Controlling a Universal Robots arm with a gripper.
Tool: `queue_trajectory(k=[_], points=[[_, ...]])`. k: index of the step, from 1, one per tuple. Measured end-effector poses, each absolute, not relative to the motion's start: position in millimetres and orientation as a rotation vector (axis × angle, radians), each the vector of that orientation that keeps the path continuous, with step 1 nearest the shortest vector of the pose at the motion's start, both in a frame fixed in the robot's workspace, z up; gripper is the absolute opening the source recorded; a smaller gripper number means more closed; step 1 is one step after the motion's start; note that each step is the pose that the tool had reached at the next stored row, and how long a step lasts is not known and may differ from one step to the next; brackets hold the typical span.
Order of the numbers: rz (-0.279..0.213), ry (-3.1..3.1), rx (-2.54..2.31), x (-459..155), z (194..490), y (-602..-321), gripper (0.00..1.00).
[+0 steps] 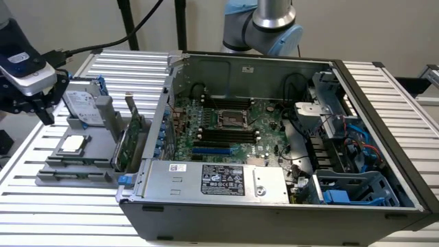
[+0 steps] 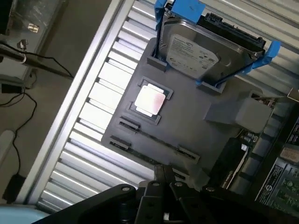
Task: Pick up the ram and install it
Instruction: 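Pick up the ram and move it above insertion slot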
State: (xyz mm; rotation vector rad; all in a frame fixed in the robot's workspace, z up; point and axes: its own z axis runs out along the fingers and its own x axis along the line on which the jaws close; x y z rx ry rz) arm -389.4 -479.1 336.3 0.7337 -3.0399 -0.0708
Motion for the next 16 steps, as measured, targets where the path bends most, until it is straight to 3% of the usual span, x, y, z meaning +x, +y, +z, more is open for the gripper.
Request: queue_trajectory(k=[16], points=[[-0.067,-2.895,1.164,-389.4,328.2,-479.1,0.00]])
